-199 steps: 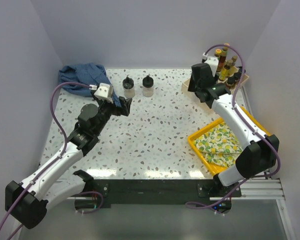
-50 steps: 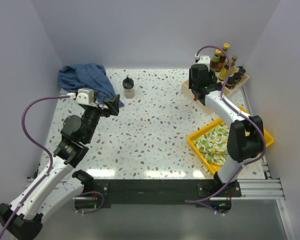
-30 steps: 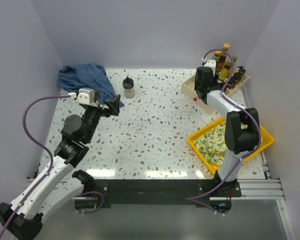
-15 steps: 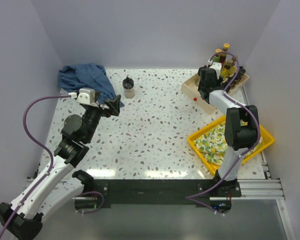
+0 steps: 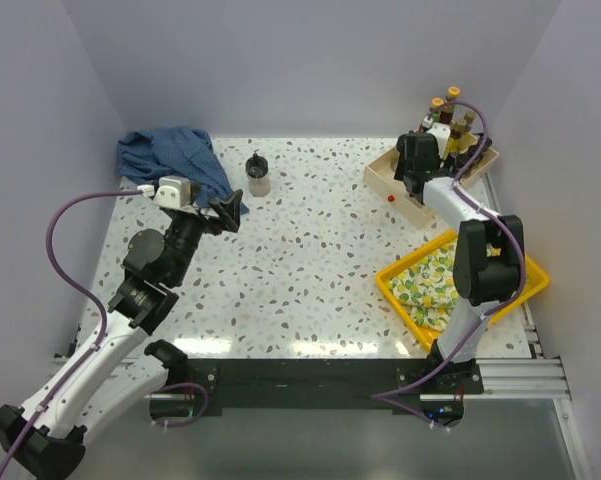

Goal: Organize the condiment bottles
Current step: Place the bottle in the storage box, then pick up the bottle from the center of the board, then place the bottle in the storage box.

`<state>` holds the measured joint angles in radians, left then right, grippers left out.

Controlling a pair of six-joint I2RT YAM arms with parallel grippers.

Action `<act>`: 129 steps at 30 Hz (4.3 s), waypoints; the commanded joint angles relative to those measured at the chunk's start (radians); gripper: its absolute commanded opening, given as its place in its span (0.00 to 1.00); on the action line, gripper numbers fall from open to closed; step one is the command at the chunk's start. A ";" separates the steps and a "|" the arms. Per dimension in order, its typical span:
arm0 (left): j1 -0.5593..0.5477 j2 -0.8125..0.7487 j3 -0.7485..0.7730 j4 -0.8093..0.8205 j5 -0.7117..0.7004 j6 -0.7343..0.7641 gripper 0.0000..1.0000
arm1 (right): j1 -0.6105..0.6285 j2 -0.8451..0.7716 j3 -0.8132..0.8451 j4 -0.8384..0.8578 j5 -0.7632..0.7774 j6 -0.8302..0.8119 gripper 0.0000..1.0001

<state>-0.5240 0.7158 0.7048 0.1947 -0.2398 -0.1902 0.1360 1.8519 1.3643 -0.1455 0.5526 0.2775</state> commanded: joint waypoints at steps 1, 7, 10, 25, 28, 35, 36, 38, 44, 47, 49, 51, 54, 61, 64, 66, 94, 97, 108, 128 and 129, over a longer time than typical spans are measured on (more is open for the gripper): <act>0.004 -0.009 0.001 0.040 -0.021 0.003 1.00 | -0.003 -0.095 0.059 -0.083 -0.026 0.052 0.88; 0.004 -0.007 -0.005 0.045 -0.035 0.005 1.00 | 0.046 -0.161 0.061 -0.138 -0.056 0.069 0.89; 0.004 -0.004 -0.005 0.043 -0.038 0.002 1.00 | 0.109 -0.178 0.081 -0.146 -0.060 0.084 0.89; 0.004 -0.010 -0.011 0.048 -0.070 0.011 1.00 | 0.474 0.111 0.335 0.101 -0.301 0.088 0.91; 0.004 -0.006 -0.002 0.040 -0.067 0.011 1.00 | 0.514 0.208 0.427 0.118 -0.352 0.052 0.91; 0.004 -0.018 -0.007 0.043 -0.073 0.015 1.00 | 0.567 0.377 0.576 0.216 -0.333 -0.017 0.94; 0.004 -0.018 -0.005 0.043 -0.073 0.015 1.00 | 0.570 0.412 0.593 0.218 -0.333 -0.017 0.95; 0.004 -0.018 -0.005 0.042 -0.072 0.017 1.00 | 0.571 0.440 0.639 0.222 -0.338 -0.015 0.96; 0.005 -0.019 -0.005 0.045 -0.070 0.018 1.00 | 0.580 0.546 0.740 0.224 -0.315 -0.032 0.97; 0.005 -0.019 -0.005 0.045 -0.070 0.017 1.00 | 0.582 0.582 0.777 0.234 -0.295 -0.044 0.96; 0.005 -0.021 -0.002 0.042 -0.069 0.017 1.00 | 0.580 0.605 0.803 0.230 -0.272 -0.046 0.96; 0.005 -0.026 -0.001 0.041 -0.066 0.018 1.00 | 0.582 0.636 0.840 0.228 -0.272 -0.049 0.96; 0.005 -0.021 -0.002 0.043 -0.072 0.020 1.00 | 0.583 0.673 0.886 0.222 -0.281 -0.058 0.91; 0.005 -0.022 -0.002 0.041 -0.070 0.020 1.00 | 0.587 0.600 0.752 0.288 -0.238 -0.109 0.55; 0.005 -0.022 -0.001 0.040 -0.069 0.021 1.00 | 0.587 0.506 0.620 0.357 -0.223 -0.141 0.41; 0.005 -0.024 -0.001 0.041 -0.067 0.021 1.00 | 0.587 0.440 0.569 0.382 -0.214 -0.164 0.34; 0.005 -0.004 -0.004 0.045 -0.047 0.017 1.00 | 0.346 -0.163 0.044 0.339 0.173 -0.146 0.00; 0.005 -0.004 -0.005 0.045 -0.047 0.017 1.00 | 0.312 -0.168 0.032 0.343 0.199 -0.147 0.00; 0.005 -0.007 -0.002 0.041 -0.043 0.017 1.00 | 0.188 -0.135 -0.022 0.391 0.130 -0.087 0.00; 0.004 -0.004 -0.001 0.043 -0.026 0.018 1.00 | 0.117 0.015 -0.076 0.546 0.040 0.000 0.16; 0.002 -0.001 -0.001 0.042 -0.026 0.018 1.00 | 0.116 0.018 -0.083 0.546 0.040 0.006 0.19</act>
<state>-0.5240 0.7139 0.7044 0.1951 -0.2760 -0.1890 0.2569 1.8660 1.2888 0.2684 0.5995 0.2356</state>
